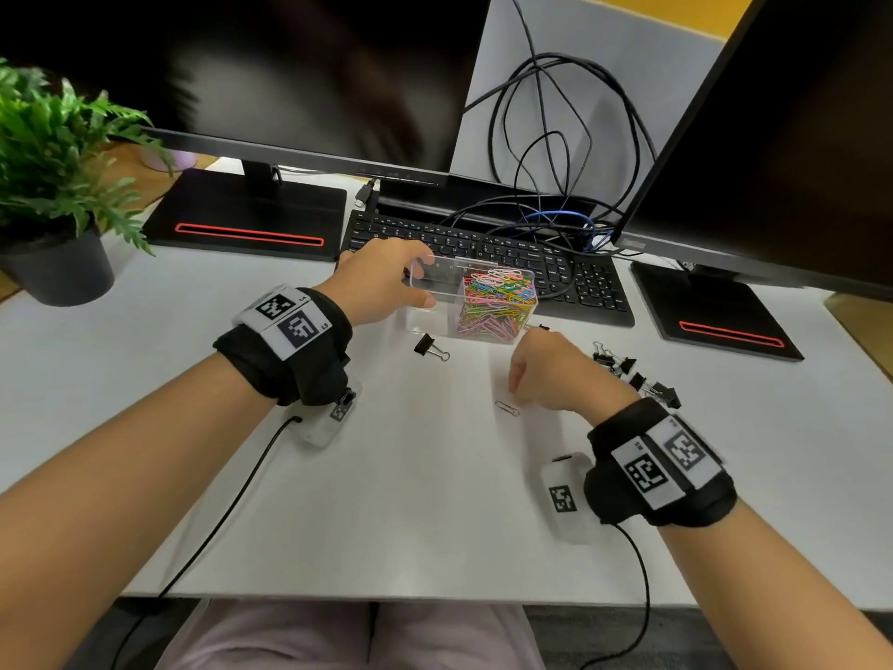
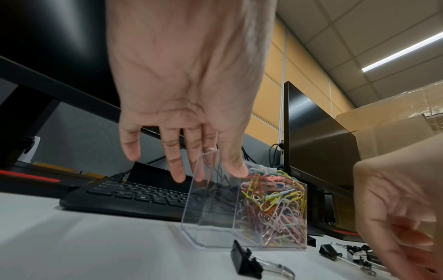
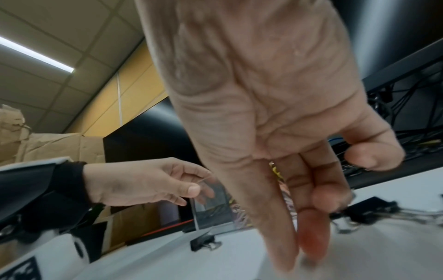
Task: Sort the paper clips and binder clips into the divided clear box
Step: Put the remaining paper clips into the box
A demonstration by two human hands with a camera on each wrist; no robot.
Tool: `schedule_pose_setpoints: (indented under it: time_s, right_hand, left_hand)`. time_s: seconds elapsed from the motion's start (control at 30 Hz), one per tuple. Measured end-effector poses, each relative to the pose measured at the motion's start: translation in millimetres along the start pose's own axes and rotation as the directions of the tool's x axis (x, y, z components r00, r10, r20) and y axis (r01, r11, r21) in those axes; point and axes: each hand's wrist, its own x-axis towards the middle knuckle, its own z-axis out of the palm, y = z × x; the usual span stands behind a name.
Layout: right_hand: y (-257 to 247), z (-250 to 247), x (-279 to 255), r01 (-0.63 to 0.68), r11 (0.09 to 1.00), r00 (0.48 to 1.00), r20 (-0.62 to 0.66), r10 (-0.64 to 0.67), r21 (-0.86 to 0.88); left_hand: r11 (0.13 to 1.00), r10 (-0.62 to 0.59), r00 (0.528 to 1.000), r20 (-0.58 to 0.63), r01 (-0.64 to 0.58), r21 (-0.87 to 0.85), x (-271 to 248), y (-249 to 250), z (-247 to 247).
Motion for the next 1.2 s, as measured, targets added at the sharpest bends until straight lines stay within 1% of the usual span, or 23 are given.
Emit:
schedule_pose_setpoints:
  time_s: [0.1,0.17,0.3,0.37,0.5,0.6,0.67,0.73,0.8,0.83,0.93,1.0,1.07,1.13,1.2]
  right_hand:
    - [5.7,-1.3,-5.4,-0.006,1.000,0.999,0.050,0.006,0.008]
    - [5.1,2.1,-6.4,-0.006,1.000,0.999,0.044,0.005,0.015]
    - [-1.8,10.4,-2.4,0.052,0.997,0.999,-0.004,-0.052,-0.059]
    - [-6.0,10.8,-3.4,0.066,0.994,0.998,0.002,-0.066,-0.084]
    - [-9.2,8.2,-4.1,0.113,0.990,0.993,0.033,-0.111,-0.084]
    - [-7.9,3.9,-4.0,0.174,0.984,0.985,0.003,-0.174,-0.039]
    - [-7.3,-6.8,-3.9,0.189,0.982,0.981,-0.055,-0.188,0.020]
    - [-7.1,-22.1,-2.0,0.207,0.976,0.963,-0.192,-0.190,0.073]
    - [-6.8,-37.9,1.0,0.215,0.969,0.921,-0.354,-0.161,0.118]
    - [-6.5,-45.3,2.7,0.217,0.966,0.898,-0.416,-0.141,0.142]
    - [-3.9,-60.0,10.9,0.249,0.958,0.830,-0.542,-0.134,0.144]
    - [-1.1,-65.2,20.5,0.236,0.967,0.797,-0.589,-0.137,0.094]
    - [1.7,-66.9,29.3,0.199,0.977,0.789,-0.603,-0.115,0.074]
    - [3.6,-65.8,35.6,0.204,0.977,0.781,-0.613,-0.122,0.066]
    - [4.8,-64.0,39.3,0.208,0.977,0.786,-0.601,-0.141,0.042]
  left_hand:
    - [1.000,0.002,1.000,-0.001,-0.002,-0.005,0.6,-0.2,0.1]
    - [1.000,0.002,1.000,-0.001,-0.002,-0.006,1.0,-0.5,0.7]
    - [1.000,0.001,1.000,-0.001,-0.001,0.000,1.5,-0.9,1.4]
    - [1.000,0.001,1.000,0.000,-0.001,0.003,2.2,-1.0,2.1]
    - [1.000,0.000,1.000,-0.007,0.000,-0.005,3.0,-2.8,2.2]
    - [1.000,0.001,1.000,-0.007,-0.001,-0.005,3.6,-3.8,2.9]
    - [1.000,0.003,1.000,-0.005,-0.003,-0.004,3.6,-3.7,2.9]
    - [1.000,0.002,1.000,-0.007,-0.003,-0.006,3.5,-3.7,2.6]
    - [1.000,0.001,1.000,-0.007,-0.001,-0.010,3.4,-4.1,2.6]
    - [1.000,0.001,1.000,-0.007,-0.002,-0.012,3.5,-4.4,2.4]
    - [1.000,-0.001,1.000,-0.005,0.000,-0.017,3.6,-4.9,2.6]
    - [1.000,0.001,1.000,-0.005,-0.001,-0.012,3.1,-4.0,2.5]
    - [1.000,0.001,1.000,-0.006,-0.001,-0.007,2.8,-3.5,2.2]
    - [1.000,0.000,1.000,-0.005,0.000,-0.005,2.7,-3.1,2.1]
    - [1.000,-0.001,1.000,0.000,0.001,-0.010,3.2,-2.9,2.4]
